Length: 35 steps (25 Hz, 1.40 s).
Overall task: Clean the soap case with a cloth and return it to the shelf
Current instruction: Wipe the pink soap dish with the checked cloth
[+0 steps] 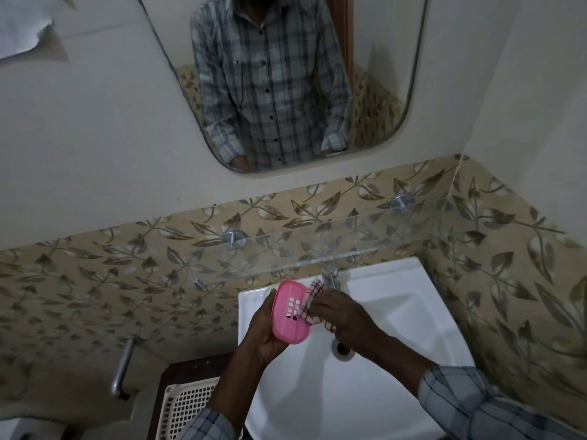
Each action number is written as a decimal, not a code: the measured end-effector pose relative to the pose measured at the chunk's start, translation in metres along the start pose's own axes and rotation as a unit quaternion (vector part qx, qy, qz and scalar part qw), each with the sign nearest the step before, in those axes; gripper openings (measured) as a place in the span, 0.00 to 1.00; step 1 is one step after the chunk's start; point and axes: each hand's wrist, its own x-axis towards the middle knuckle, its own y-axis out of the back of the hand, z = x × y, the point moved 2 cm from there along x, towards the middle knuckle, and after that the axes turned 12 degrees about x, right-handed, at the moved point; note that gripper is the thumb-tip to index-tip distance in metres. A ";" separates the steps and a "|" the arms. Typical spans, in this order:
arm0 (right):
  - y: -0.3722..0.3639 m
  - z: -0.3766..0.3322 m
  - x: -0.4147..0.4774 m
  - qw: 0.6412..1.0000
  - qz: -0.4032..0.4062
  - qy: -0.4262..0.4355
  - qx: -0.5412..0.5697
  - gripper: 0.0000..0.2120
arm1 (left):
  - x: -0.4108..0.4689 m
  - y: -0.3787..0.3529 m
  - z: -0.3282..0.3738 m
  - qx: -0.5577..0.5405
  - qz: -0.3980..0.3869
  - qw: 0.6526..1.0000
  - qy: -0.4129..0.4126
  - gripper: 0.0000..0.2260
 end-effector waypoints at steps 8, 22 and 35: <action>0.007 0.001 0.010 0.989 0.094 -0.110 0.013 0.20 | 0.005 0.016 -0.001 0.019 -0.003 1.000 0.001 0.27; -0.023 -0.016 0.036 0.930 -0.093 -0.350 -0.067 0.12 | 0.019 -0.007 -0.021 0.040 0.081 0.991 -0.096 0.22; -0.026 -0.005 0.002 1.000 -0.028 0.000 0.001 0.21 | 0.025 0.011 -0.014 0.005 -0.027 0.999 -0.029 0.29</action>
